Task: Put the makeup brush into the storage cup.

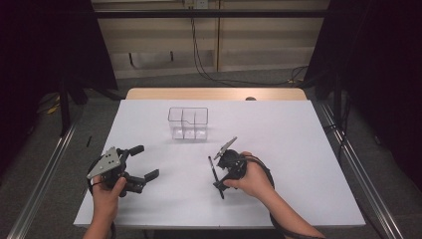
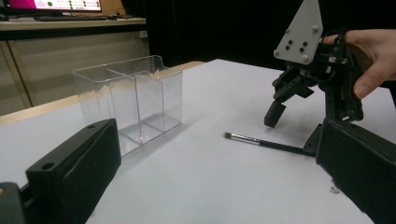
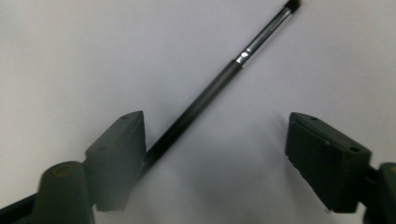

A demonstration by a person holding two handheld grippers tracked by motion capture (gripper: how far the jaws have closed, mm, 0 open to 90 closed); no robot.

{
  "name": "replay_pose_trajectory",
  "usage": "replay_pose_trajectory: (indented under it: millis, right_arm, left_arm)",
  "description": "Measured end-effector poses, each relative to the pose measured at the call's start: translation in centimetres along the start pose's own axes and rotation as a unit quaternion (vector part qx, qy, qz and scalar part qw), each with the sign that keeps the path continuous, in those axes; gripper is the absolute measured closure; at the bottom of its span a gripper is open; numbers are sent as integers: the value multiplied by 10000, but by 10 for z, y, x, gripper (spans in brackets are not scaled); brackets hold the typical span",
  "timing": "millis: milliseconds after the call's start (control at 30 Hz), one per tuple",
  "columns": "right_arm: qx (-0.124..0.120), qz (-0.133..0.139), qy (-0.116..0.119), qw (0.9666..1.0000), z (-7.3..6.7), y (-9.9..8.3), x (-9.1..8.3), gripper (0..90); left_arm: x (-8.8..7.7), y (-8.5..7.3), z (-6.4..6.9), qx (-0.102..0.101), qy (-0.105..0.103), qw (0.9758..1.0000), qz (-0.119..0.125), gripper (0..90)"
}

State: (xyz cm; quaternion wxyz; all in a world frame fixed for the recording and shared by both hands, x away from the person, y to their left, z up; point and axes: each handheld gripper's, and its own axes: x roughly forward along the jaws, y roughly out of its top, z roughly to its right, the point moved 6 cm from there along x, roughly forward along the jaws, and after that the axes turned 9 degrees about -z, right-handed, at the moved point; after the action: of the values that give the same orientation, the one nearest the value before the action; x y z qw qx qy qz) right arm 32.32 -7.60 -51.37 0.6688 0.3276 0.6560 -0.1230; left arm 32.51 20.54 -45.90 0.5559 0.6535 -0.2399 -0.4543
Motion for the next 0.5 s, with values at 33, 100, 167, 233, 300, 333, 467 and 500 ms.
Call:
replay_pose_trajectory:
  millis: [33,100,167,233,300,333,467,500]
  right_arm:
    - [-169,-124,-156,9997,0,-1,1,250]
    - [-264,-132,-162,9994,-2,-1,1,293]
    - [-232,-120,-122,9996,-1,-1,0,336]
    - [-238,-125,-134,9995,1,-3,-2,422]
    - [-262,-126,-122,9995,3,-5,-4,506]
    - [-240,-140,-124,9995,3,-6,-5,570]
    - [-116,-280,-195,9994,4,-9,-8,702]
    - [-86,-337,-239,9991,5,-10,-9,730]
  left_arm:
    - [0,0,0,-27,-1,10000,1,0]
    - [-1,0,0,-28,-1,10000,3,0]
    - [-1,0,0,-32,7,10000,7,0]
    - [0,0,0,-9,9,10000,-12,0]
    - [0,0,0,10,15,10000,-29,0]
    - [0,0,0,11,8,10000,-28,0]
    - [1,0,0,-3,-5,10000,-23,0]
    - [0,0,0,-4,-1,10000,-27,0]
